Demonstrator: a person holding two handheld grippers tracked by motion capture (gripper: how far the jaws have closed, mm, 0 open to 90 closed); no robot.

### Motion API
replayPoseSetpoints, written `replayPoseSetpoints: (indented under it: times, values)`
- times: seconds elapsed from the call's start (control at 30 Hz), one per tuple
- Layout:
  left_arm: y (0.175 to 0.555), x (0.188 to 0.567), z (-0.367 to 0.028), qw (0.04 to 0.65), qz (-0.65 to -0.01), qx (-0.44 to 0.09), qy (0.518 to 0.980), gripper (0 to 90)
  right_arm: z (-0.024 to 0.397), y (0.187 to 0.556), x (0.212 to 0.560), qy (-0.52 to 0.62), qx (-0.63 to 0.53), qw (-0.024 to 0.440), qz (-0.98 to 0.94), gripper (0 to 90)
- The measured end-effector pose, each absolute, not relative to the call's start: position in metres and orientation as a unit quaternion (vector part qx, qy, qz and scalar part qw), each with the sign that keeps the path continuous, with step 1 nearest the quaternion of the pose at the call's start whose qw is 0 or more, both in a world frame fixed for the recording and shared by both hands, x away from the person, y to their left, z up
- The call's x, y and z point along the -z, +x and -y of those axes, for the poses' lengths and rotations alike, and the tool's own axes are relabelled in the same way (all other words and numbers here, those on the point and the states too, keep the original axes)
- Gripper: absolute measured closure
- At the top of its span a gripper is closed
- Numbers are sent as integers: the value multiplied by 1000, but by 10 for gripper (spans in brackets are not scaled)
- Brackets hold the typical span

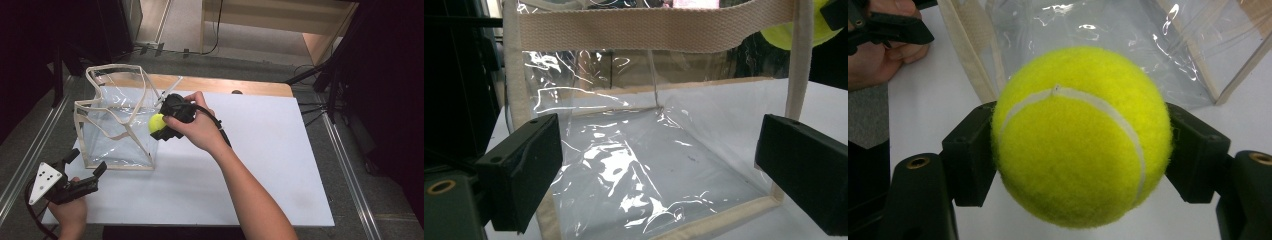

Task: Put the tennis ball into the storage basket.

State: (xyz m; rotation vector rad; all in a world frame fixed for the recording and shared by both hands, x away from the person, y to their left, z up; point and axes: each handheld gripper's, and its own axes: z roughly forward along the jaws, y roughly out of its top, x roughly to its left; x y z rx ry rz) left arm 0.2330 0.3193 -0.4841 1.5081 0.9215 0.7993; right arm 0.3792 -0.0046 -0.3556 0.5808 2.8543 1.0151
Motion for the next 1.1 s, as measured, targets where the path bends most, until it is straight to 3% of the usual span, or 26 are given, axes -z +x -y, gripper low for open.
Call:
replayPoseSetpoints:
  times: [1.1]
  values:
    - [233, 484, -320, 567, -393, -339, 639, 54, -17, 388, 311, 165, -345, 39, -923, 242]
